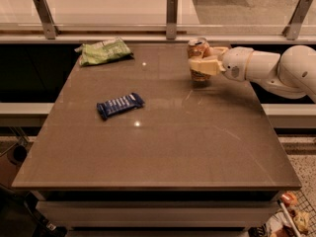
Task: Place orange can upright
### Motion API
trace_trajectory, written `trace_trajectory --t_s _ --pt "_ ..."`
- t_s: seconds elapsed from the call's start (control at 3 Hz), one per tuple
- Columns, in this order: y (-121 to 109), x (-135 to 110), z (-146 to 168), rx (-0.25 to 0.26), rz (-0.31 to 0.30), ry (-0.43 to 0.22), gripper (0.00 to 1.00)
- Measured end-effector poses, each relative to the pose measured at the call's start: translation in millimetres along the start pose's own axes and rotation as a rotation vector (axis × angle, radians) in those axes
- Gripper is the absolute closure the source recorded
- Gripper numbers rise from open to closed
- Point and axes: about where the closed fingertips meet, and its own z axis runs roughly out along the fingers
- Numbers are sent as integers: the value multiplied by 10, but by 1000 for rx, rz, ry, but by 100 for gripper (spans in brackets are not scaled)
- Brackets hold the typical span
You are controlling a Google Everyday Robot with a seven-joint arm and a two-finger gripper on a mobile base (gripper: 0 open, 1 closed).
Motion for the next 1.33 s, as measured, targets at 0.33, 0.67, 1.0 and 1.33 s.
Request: trace_trajectory --t_s 0.33,0.67,1.0,1.33 --pt "-27 16 3 -1 2 -26 100" --pt "-67 74 16 -9 14 -53 100" --pt "-79 152 8 -10 29 -68 100" --pt "-62 147 34 -15 29 -68 84"
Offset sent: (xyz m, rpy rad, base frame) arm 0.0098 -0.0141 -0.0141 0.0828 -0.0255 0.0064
